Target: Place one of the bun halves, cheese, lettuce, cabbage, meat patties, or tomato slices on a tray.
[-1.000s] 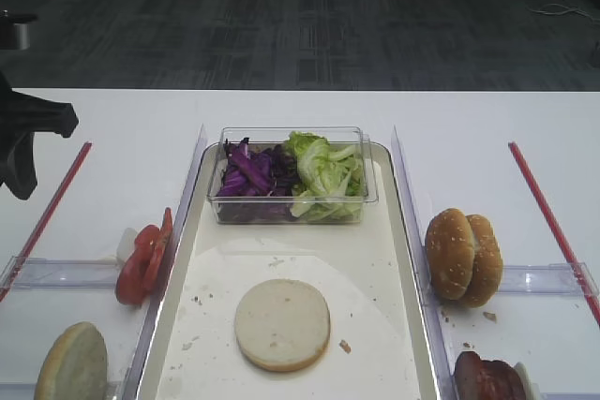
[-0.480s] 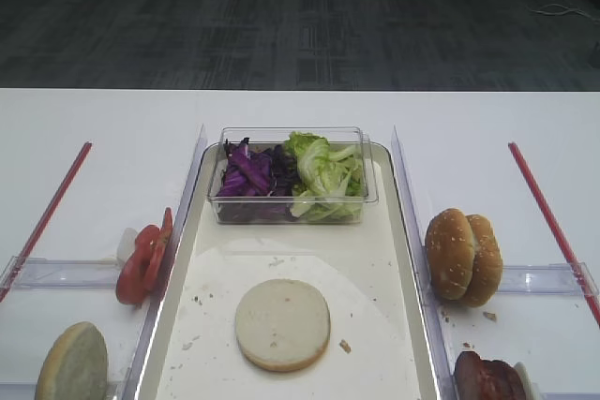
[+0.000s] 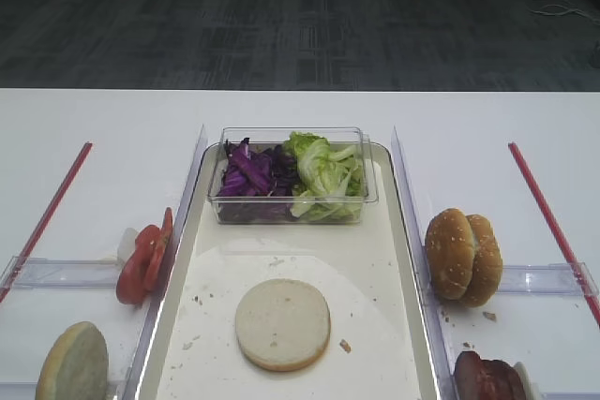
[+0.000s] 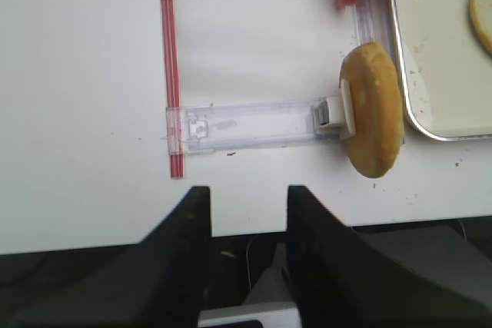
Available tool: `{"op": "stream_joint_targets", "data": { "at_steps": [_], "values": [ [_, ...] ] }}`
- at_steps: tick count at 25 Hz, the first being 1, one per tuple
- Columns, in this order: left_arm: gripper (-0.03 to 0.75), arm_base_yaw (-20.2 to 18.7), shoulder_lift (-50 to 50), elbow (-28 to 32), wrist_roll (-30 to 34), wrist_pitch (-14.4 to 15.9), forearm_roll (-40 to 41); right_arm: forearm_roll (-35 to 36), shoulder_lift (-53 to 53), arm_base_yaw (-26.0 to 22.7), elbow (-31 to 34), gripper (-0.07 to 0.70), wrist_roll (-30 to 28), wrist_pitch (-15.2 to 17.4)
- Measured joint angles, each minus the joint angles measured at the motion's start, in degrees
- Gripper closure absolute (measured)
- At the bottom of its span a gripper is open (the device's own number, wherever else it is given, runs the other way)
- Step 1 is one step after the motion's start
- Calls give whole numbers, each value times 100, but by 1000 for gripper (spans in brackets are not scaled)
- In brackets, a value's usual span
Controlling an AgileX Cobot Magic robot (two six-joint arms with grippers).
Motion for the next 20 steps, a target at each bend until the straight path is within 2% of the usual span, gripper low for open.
{"op": "stream_joint_targets", "data": {
  "at_steps": [3, 10, 16, 20],
  "values": [
    [482, 0, -721, 271, 0, 0, 65, 0, 0, 0, 0, -62, 0, 0],
    [483, 0, -1942, 329, 0, -25, 208, 0, 0, 0, 0, -62, 0, 0],
    [485, 0, -2449, 491, 4, -282, 285, 0, 0, 0, 0, -62, 0, 0],
    [503, 0, -2476, 542, 115, -339, 218, 0, 0, 0, 0, -62, 0, 0]
  ]
}}
